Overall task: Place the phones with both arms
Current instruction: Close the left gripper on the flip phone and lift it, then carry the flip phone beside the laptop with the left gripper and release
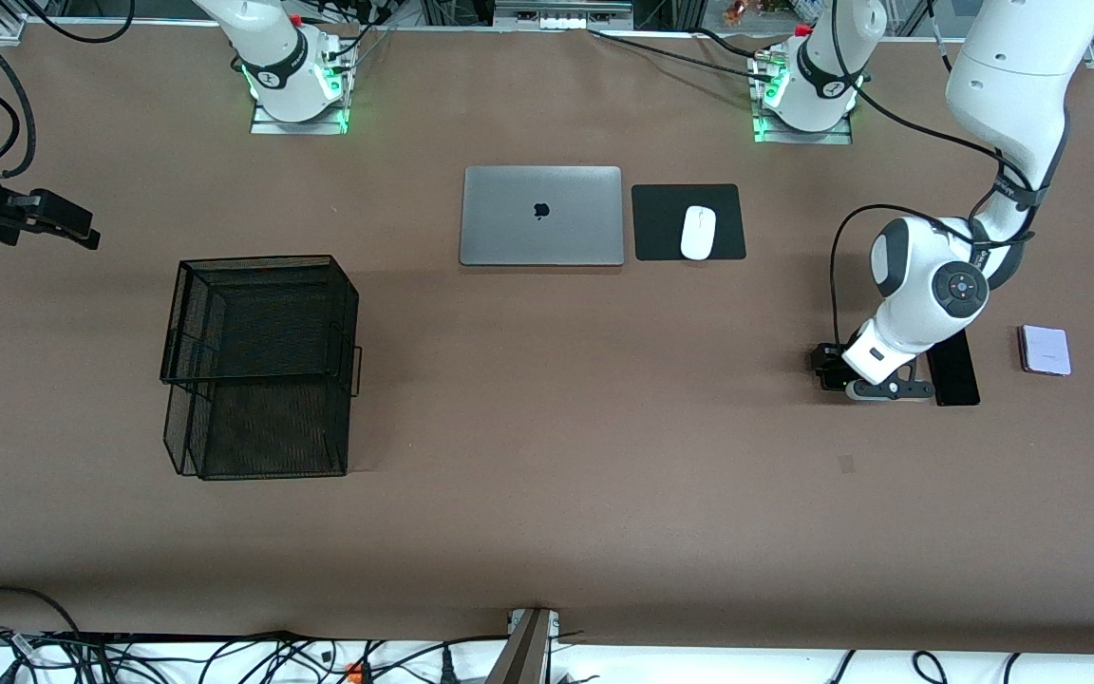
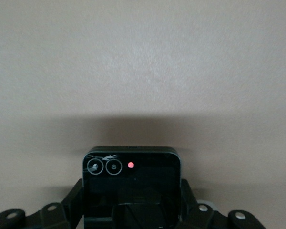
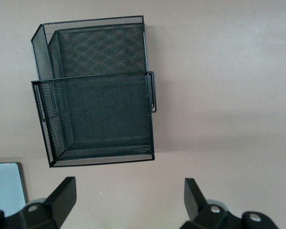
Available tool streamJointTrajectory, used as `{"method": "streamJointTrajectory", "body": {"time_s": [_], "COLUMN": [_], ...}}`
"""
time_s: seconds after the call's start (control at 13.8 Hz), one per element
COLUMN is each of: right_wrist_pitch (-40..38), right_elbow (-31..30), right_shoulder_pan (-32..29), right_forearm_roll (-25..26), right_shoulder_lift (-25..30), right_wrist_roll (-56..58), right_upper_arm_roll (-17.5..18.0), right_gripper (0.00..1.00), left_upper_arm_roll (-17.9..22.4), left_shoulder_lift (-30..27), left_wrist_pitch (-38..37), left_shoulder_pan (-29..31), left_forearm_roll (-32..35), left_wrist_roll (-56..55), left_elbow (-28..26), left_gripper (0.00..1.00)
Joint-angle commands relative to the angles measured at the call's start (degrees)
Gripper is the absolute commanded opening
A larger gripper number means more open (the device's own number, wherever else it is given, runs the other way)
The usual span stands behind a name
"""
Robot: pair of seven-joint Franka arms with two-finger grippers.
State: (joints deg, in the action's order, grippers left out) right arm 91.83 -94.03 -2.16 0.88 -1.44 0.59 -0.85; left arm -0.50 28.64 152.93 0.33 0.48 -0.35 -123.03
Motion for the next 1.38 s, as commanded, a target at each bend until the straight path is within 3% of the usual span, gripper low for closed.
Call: {"method": "streamJointTrajectory", "body": {"time_s": [0.0,0.22,0.29,0.51,0.73,0.87,1.09,1.31], "right_wrist_pitch": [-0.52,-0.52,-0.52,-0.52,-0.43,-0.52,-0.34,-0.25], "right_elbow": [0.08,0.08,0.08,0.08,0.08,0.08,0.08,0.08], "right_shoulder_pan": [-0.74,-0.74,-0.74,-0.74,-0.74,-0.74,-0.74,-0.74], "right_forearm_roll": [0.27,0.27,0.27,0.27,0.27,0.27,0.27,0.18], "right_shoulder_lift": [0.74,0.74,0.74,0.65,0.74,0.65,0.56,0.56], "right_wrist_roll": [0.90,0.90,0.90,0.90,0.90,0.90,0.90,0.90], "right_upper_arm_roll": [0.50,0.50,0.50,0.50,0.50,0.50,0.50,0.50], "right_gripper": [1.00,1.00,1.00,1.00,1.00,1.00,1.00,1.00], "left_upper_arm_roll": [-0.46,-5.37,-7.48,-14.78,-14.79,-14.27,-14.18,-14.18], "left_shoulder_lift": [-3.04,-3.51,-2.98,-0.26,7.46,13.61,20.56,23.91], "left_wrist_pitch": [-6.54,-30.08,-33.46,-33.67,-32.27,-26.67,-8.76,-4.49], "left_shoulder_pan": [-1.46,-2.70,-3.05,-7.51,-18.49,-25.00,-30.46,-33.02], "left_forearm_roll": [-0.57,-1.35,-1.36,-2.68,-2.76,-2.59,-2.67,-3.37], "left_wrist_roll": [1.40,0.79,0.70,-8.14,-18.16,-25.99,-35.40,-40.34], "left_elbow": [2.86,17.68,21.30,28.78,38.09,43.55,43.40,43.40], "left_gripper": [0.29,0.29,0.29,0.31,0.34,0.36,0.38,0.46]}}
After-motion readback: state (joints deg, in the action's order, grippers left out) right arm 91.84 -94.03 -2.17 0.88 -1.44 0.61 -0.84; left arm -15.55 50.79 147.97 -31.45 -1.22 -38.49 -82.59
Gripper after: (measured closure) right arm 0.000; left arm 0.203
